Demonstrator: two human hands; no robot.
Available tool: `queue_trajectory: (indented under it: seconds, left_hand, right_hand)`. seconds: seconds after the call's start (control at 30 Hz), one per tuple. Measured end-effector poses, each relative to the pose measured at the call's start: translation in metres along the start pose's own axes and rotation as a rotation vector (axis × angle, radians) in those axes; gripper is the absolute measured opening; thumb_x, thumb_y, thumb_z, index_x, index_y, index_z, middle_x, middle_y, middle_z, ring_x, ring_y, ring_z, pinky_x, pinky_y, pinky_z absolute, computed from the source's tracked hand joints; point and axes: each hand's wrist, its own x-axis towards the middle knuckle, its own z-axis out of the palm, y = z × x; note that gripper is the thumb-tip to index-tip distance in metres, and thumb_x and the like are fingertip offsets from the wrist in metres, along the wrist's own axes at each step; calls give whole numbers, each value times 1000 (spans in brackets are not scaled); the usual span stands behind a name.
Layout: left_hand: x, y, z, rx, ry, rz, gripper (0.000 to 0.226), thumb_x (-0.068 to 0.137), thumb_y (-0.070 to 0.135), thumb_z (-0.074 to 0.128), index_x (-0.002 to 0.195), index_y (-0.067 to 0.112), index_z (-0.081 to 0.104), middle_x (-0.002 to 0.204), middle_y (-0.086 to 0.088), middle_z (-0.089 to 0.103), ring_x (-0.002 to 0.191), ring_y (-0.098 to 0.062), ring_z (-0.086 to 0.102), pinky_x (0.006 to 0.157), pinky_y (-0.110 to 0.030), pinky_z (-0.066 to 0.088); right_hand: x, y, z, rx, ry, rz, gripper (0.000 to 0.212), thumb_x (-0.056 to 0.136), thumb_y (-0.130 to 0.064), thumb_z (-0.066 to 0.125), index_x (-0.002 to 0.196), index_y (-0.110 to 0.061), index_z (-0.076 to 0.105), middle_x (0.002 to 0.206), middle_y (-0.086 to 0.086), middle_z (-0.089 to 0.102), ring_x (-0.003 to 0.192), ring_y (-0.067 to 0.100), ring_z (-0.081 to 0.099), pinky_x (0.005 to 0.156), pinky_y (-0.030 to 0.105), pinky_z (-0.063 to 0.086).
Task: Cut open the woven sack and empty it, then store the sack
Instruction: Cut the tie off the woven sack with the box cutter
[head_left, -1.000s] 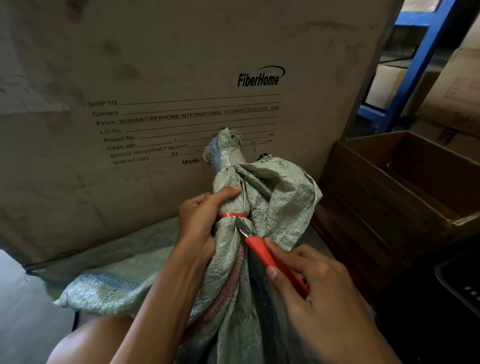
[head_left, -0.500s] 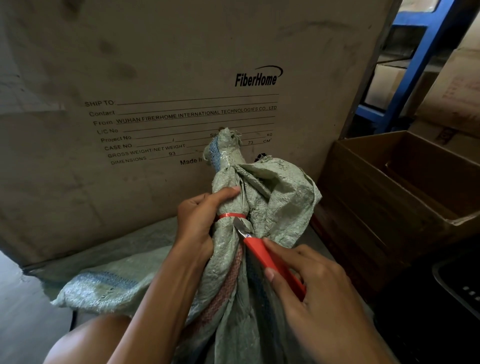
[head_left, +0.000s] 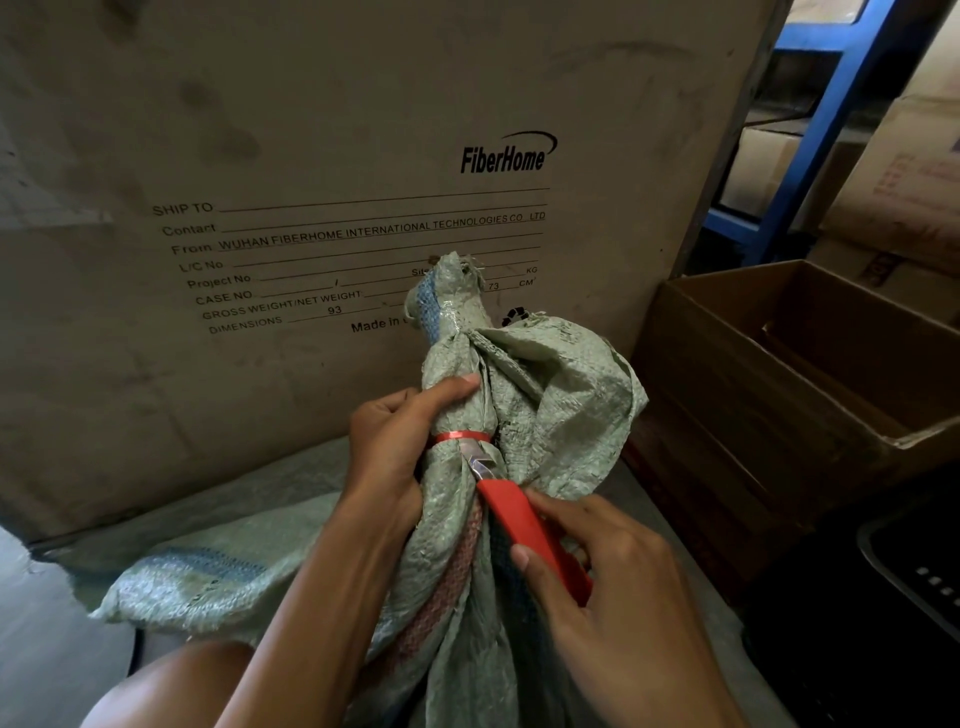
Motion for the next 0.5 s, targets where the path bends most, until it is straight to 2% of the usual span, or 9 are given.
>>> queue_trajectory:
  seconds: [0.1,0.23,0.5]
  left_hand:
    - [-2,0,0,11,0,7,66,62,8,91,111,-23,60,104,-36,72,81,-39,71,79,-62,58]
    - [-3,0,1,11,-5,11,68,59,10,93,110,-23,61,106,-38,71,82,-40,70,81,-65,57]
    - [-5,-1,3,-16,-11,2,67,61,6,91,110,-24,59,107,-39,70,80,-39,69,77,-58,59]
  right_hand:
    - [1,-2,0,25,18,34,46,79,-56,66,123,-49,58,104,-28,61,92,-4,60,79,26,54]
    - [1,-4,-1,48,-5,67,34,76,-55,71,105,-43,58,96,-26,61,81,-3,59,73,27,54]
    - [-2,-11,-5,20,-10,67,32,76,-57,70,100,-42,54,91,-26,57,79,-4,57,70,20,49]
